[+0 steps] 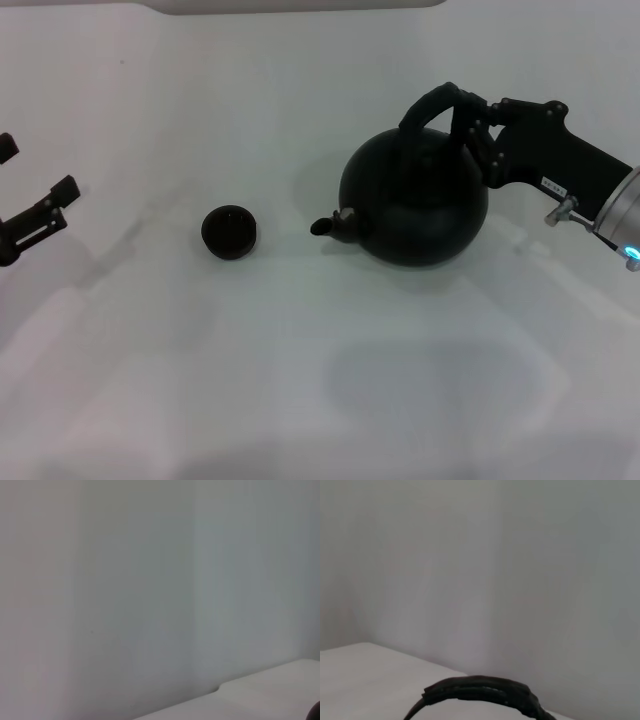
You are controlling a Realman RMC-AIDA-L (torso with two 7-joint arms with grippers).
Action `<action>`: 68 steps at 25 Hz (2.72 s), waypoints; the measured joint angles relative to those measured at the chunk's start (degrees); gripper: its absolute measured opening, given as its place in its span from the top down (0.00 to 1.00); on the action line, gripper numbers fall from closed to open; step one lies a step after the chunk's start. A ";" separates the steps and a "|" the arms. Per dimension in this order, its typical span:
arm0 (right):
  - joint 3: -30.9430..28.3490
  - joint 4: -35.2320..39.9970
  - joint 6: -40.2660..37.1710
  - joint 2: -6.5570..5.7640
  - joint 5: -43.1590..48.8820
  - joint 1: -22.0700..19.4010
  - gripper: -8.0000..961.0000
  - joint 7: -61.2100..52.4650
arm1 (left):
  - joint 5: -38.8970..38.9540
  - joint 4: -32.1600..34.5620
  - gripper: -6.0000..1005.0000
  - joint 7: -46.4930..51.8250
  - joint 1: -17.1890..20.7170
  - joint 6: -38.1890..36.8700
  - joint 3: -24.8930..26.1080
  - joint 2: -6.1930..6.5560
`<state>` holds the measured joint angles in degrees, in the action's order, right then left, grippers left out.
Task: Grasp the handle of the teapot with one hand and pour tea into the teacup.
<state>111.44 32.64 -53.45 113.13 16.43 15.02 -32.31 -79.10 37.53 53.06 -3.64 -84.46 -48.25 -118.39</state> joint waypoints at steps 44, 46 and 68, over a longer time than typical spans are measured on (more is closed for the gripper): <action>0.00 -5.90 -4.95 0.84 0.89 1.60 0.51 2.38 | 0.00 0.00 0.12 -0.21 -0.14 -0.02 0.07 0.00; 0.00 -5.95 -4.99 0.69 0.89 1.63 0.49 2.16 | 0.00 0.00 0.12 -0.30 -0.14 0.09 0.09 0.00; -9.50 -6.26 -13.19 -5.03 3.66 -5.62 0.39 -3.69 | -0.02 -0.09 0.12 -0.24 0.38 4.73 2.05 -0.01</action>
<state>101.93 26.37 -66.64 108.10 20.09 9.39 -35.99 -79.12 37.44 52.82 -3.26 -79.73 -46.21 -118.40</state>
